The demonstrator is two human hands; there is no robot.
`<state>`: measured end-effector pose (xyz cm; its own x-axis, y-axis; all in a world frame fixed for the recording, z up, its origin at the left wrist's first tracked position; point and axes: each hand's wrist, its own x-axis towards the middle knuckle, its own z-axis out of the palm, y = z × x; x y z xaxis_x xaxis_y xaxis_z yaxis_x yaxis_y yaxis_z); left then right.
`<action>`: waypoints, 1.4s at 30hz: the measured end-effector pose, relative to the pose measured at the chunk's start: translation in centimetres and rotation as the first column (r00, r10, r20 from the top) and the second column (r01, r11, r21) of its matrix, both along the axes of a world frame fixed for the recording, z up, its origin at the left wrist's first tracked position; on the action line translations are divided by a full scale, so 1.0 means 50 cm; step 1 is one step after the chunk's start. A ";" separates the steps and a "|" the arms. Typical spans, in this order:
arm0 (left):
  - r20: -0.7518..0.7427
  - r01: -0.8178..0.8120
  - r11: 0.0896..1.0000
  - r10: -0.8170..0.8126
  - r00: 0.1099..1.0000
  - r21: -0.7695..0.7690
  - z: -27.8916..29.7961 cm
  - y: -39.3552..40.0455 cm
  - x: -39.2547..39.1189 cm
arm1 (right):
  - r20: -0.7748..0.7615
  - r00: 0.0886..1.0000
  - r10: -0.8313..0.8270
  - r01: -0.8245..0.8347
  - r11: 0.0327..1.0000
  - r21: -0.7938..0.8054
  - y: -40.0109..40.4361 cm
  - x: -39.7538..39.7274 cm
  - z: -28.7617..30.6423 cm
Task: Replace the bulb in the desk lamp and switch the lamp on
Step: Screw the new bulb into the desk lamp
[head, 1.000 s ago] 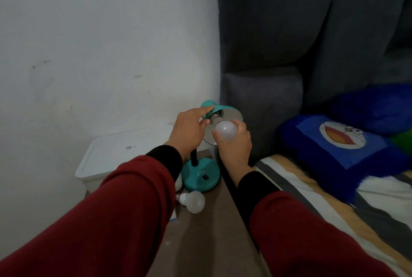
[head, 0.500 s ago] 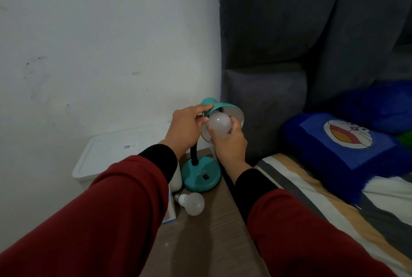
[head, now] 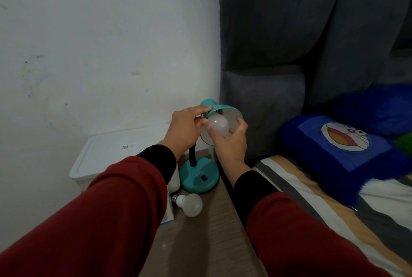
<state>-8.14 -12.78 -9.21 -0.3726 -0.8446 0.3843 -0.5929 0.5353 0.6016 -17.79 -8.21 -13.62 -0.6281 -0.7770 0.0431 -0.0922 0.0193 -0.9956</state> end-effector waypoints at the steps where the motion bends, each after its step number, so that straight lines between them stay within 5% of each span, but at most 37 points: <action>1: -0.001 -0.002 1.000 0.002 1.000 0.002 -0.001 0.000 -0.001 | -0.023 1.000 0.008 -0.008 1.000 -0.001 0.000 0.000 0.000; 12: -0.002 -0.010 1.000 0.010 1.000 -0.010 0.003 0.005 -0.003 | -0.016 1.000 -0.017 0.017 1.000 -0.002 0.005 0.001 0.008; 29: -0.025 -0.010 1.000 0.010 1.000 0.003 0.003 0.003 -0.002 | 0.380 0.925 0.015 -0.030 0.999 0.033 -0.014 -0.001 0.008; 35: -0.008 -0.002 1.000 0.002 1.000 -0.029 0.000 0.001 -0.002 | 0.293 0.955 -0.033 -0.014 0.987 0.157 -0.016 -0.004 0.015; 42: -0.004 -0.011 0.999 0.011 1.000 -0.030 0.003 0.003 -0.002 | 0.398 0.918 -0.002 -0.043 0.994 0.103 -0.010 0.002 0.022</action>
<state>-8.26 -12.63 -9.08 -0.3619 -0.8365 0.4115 -0.5961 0.5470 0.5877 -17.68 -8.72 -12.52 -0.5599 -0.7759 -0.2906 0.3081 0.1306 -0.9424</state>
